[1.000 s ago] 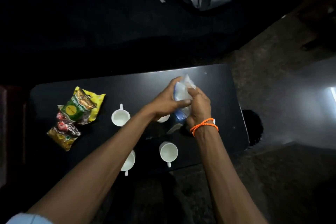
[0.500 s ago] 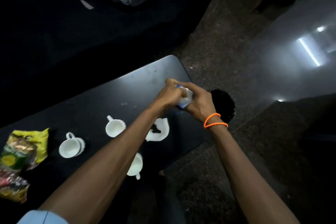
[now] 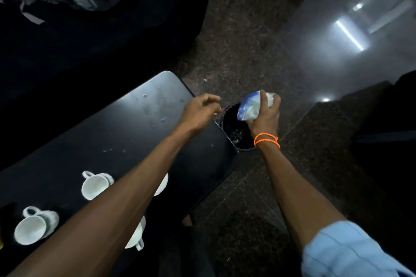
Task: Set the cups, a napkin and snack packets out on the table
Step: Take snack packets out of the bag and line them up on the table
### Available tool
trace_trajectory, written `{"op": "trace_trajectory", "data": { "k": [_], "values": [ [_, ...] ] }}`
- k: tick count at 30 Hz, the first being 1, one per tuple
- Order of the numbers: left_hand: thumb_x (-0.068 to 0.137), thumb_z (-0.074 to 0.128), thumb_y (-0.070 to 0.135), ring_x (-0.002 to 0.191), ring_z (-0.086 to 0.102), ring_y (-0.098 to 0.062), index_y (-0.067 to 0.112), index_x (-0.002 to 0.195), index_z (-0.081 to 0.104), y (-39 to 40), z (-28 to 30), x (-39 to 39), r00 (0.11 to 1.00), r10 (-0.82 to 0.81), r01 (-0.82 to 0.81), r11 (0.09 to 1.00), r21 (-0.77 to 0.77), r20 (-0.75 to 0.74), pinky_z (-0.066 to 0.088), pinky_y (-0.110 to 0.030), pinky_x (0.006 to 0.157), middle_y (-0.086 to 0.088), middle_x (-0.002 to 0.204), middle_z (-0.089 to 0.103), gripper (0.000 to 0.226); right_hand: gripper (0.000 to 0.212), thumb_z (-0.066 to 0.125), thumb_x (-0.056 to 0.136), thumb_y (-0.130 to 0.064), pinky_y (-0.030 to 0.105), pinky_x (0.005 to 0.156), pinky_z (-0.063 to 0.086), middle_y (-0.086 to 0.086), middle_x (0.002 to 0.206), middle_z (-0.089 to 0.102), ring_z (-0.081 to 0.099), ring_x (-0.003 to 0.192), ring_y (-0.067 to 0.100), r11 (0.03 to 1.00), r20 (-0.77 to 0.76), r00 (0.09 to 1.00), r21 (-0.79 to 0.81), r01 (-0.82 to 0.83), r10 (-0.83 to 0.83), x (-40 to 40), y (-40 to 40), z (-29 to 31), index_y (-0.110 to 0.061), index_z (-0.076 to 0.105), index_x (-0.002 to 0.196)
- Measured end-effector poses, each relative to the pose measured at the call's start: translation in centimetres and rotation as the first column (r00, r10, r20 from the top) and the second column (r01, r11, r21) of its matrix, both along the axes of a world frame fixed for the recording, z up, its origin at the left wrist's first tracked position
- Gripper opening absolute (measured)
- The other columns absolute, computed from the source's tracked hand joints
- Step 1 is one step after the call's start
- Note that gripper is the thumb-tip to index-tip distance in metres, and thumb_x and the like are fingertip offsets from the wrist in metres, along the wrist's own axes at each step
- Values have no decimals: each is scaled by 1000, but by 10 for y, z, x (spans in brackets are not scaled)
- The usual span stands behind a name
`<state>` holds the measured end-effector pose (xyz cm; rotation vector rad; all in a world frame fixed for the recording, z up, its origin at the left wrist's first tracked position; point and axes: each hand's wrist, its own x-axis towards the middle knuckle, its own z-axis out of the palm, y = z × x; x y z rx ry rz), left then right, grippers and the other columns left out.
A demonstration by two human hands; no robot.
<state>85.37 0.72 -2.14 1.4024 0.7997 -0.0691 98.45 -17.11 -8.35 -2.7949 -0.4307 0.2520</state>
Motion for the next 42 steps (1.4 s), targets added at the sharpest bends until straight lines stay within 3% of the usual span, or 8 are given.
{"op": "trace_trajectory", "data": {
  "k": [4,10,17,27,32,36,39,42],
  "values": [
    [95,62,1,89,69,-15,10,117,72,6,-9,-1,998,-7,6,1000,6,64,51,-10,63,-9,107,76,25,102,73,86,0,49,120,30,19,172,-6,17,153,51,964,-310,947,-267,5,-90,23,-8,-35,-29,15,164],
    [96,65,7,89,72,-14,20,107,74,36,-10,-23,990,113,-117,992,38,87,54,-25,75,-6,101,79,20,81,74,85,-10,48,117,40,21,168,18,36,146,46,984,-274,961,-164,-70,22,8,14,-34,-13,36,157],
    [92,69,5,78,73,-9,27,92,75,106,6,-106,917,382,-390,919,51,114,55,-20,68,3,85,77,22,78,79,85,-18,41,117,37,28,158,33,44,140,45,979,-259,945,26,-201,201,-49,126,-1,-1,41,152],
    [91,64,-5,68,70,-5,9,101,75,174,8,-373,540,837,-837,526,149,82,55,-17,64,-5,80,74,20,62,78,86,-13,43,94,56,19,140,56,69,102,33,747,-244,730,425,-511,639,-287,307,47,-6,56,143],
    [94,64,6,90,71,-16,18,101,77,169,-11,-506,301,952,-806,285,519,-55,57,-35,85,0,95,76,19,42,78,87,-16,36,95,55,16,118,73,72,102,31,652,-433,494,407,-640,755,-424,341,42,-6,69,127],
    [99,62,9,102,69,-20,15,106,77,164,-32,-570,313,939,-679,324,659,-140,48,-19,80,-7,111,77,18,51,80,88,-28,33,99,51,14,127,72,68,117,30,574,-579,313,344,-743,753,-511,352,18,-8,66,133],
    [98,63,8,91,68,-10,14,106,77,166,-44,-589,330,934,-689,339,640,-138,41,1,66,-3,107,77,17,70,85,81,-34,36,102,51,14,138,66,63,125,32,636,-651,336,297,-713,681,-557,356,-2,-9,58,141],
    [98,65,10,87,64,5,17,105,77,167,-53,-597,363,922,-703,364,612,-131,43,3,65,3,103,75,16,74,89,76,-28,39,102,54,15,136,67,66,122,33,681,-678,376,253,-687,632,-583,359,-18,-8,58,140]
  ]
}}
